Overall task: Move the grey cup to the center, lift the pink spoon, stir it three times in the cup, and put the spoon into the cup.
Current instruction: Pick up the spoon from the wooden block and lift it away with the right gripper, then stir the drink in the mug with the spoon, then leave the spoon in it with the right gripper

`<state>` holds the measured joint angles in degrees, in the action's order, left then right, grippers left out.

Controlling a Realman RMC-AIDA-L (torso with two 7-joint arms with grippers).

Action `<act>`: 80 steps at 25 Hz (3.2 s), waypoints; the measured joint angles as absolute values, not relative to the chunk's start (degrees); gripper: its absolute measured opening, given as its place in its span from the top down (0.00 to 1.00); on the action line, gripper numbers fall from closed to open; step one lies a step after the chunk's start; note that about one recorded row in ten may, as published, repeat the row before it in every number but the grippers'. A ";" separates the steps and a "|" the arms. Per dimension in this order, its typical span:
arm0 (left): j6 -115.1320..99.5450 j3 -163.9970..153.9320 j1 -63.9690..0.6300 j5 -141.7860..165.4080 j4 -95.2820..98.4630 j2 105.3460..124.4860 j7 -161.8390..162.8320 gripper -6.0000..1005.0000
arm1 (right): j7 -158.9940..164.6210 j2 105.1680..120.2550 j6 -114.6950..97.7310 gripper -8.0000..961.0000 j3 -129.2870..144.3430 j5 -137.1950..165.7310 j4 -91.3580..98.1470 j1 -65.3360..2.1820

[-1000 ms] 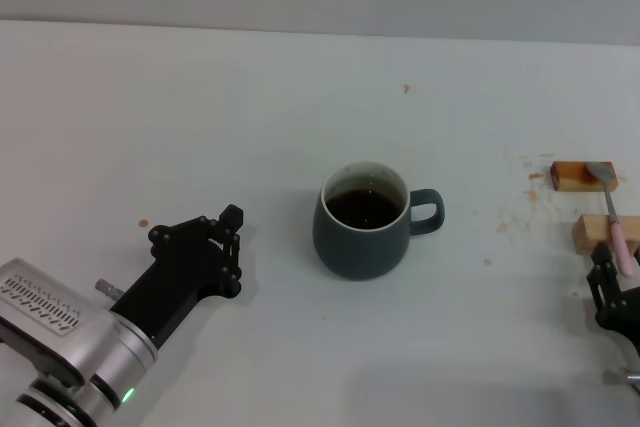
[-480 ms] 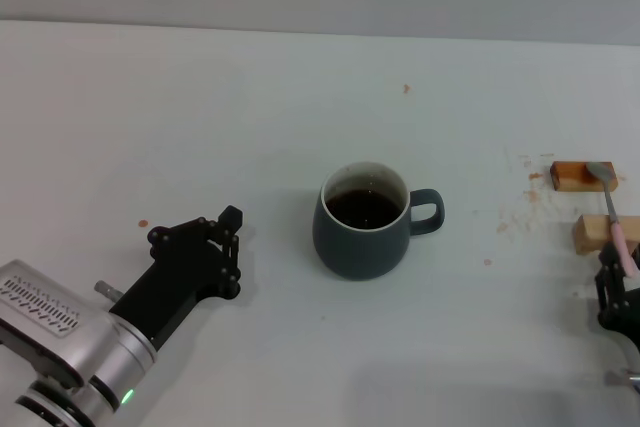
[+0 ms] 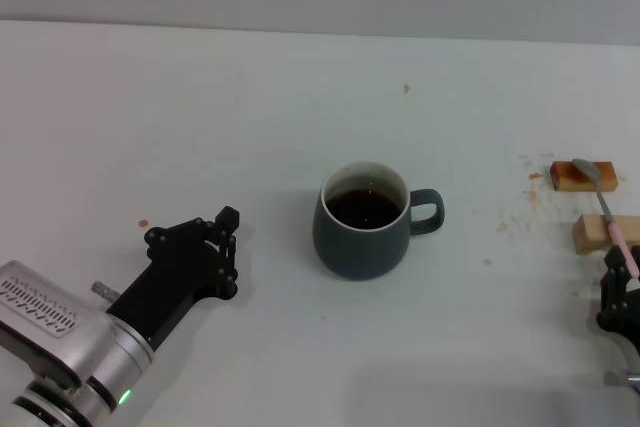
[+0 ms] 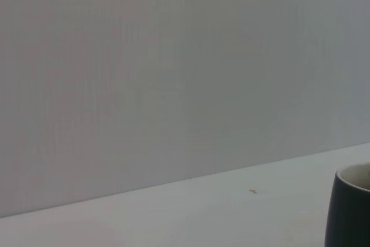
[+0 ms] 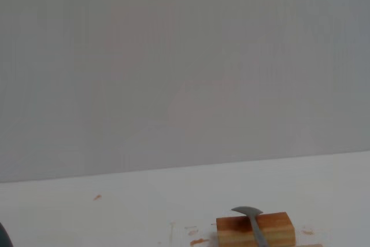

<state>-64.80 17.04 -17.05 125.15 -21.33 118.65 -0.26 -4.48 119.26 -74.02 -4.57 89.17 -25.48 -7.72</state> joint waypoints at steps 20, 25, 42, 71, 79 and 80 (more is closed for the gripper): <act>-64.77 17.02 -17.31 125.15 -20.74 118.74 -0.26 1.00 | -34.91 108.89 -77.38 0.94 -11.39 87.68 -53.57 -5.40; -64.77 17.01 -16.94 125.10 -20.39 118.76 -0.26 1.00 | -45.03 106.24 -77.28 0.94 -13.52 87.46 -61.48 -5.36; -64.75 17.32 -16.23 125.12 -20.04 118.74 -0.17 1.00 | -67.60 102.98 -75.69 0.97 -17.94 90.57 -80.35 -6.83; -65.07 18.11 -17.02 124.72 -18.86 118.69 -0.18 1.00 | -56.62 118.71 -48.23 0.97 -29.50 113.92 -75.81 -11.51; -65.38 18.32 -16.86 124.74 -18.18 118.57 -0.18 1.00 | -56.55 118.89 -48.49 0.97 -27.47 113.29 -75.41 -10.49; -65.42 18.59 -16.80 124.74 -18.06 118.56 -0.18 1.00 | -56.34 118.92 -48.50 0.97 -27.18 113.21 -75.29 -10.38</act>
